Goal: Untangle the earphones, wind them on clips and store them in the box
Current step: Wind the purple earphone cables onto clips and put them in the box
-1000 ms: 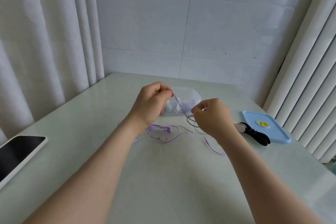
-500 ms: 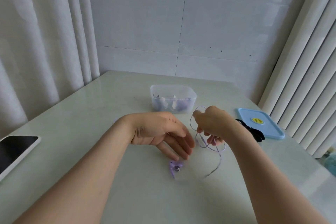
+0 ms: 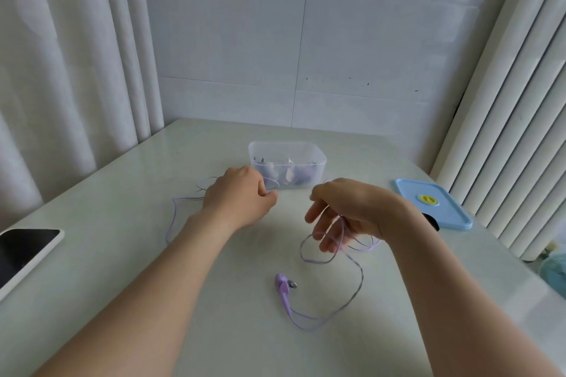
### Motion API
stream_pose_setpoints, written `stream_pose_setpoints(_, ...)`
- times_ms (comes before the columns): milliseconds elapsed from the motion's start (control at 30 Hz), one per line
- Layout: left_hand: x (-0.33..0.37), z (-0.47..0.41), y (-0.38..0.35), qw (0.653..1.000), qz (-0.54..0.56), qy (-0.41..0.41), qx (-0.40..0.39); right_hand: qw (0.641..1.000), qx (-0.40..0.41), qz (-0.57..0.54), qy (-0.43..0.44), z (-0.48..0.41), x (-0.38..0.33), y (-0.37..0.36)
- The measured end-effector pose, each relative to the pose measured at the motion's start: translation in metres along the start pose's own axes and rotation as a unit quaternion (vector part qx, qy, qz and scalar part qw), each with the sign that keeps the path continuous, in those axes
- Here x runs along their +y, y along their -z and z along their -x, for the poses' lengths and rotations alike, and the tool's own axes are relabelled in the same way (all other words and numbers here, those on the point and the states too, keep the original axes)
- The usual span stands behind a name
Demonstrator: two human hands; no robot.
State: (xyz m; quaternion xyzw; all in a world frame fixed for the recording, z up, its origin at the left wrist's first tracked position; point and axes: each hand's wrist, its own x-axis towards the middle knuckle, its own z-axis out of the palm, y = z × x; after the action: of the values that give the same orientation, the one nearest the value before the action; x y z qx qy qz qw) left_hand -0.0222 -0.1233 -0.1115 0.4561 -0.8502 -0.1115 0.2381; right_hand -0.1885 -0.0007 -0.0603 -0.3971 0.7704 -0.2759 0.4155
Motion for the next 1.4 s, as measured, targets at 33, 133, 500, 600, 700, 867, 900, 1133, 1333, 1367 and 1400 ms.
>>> stream_pose_setpoints(33,0.001,0.0,0.0,1.0,0.005,-0.001,0.006,1.0,-0.014,0.013,-0.01,0.0,0.0,0.0)
stream_pose_setpoints(133,0.009,0.0,-0.001,0.995,0.09,-0.038,-0.008,0.999,0.012,0.043,-0.026,0.0,0.003,0.003)
stream_pose_setpoints(500,0.051,0.023,-0.031,0.967,0.126,-0.204,-0.086,0.969,0.105,0.225,-0.007,0.012,0.033,0.023)
stream_pose_setpoints(600,0.055,0.025,-0.039,0.963,0.094,-0.232,-0.097,0.935,0.118,0.33,0.053,0.013,0.033,0.019)
stream_pose_setpoints(700,0.057,0.023,-0.045,0.969,0.107,-0.209,-0.073,0.923,0.184,0.318,0.11,0.007,0.036,0.015)
stream_pose_setpoints(867,0.073,0.023,-0.04,0.882,0.465,0.0,-0.08,0.945,0.221,0.108,0.215,0.003,0.035,0.012)
stream_pose_setpoints(900,0.074,0.023,-0.038,0.854,0.512,0.03,-0.081,0.943,0.22,0.092,0.231,0.004,0.034,0.01)
stream_pose_setpoints(1133,0.073,0.018,-0.039,0.806,0.584,0.09,-0.028,0.913,0.346,0.049,0.213,-0.007,0.046,0.028)
stream_pose_setpoints(1333,0.082,0.016,-0.048,0.841,0.539,0.029,-0.043,0.845,0.436,0.303,-0.058,-0.011,0.077,0.042)
stream_pose_setpoints(1367,0.082,0.015,-0.051,0.844,0.534,0.02,-0.05,0.846,0.435,0.301,-0.063,-0.011,0.078,0.043)
stream_pose_setpoints(1400,0.082,0.014,-0.052,0.849,0.525,0.018,-0.057,0.847,0.436,0.298,-0.062,-0.012,0.079,0.043)
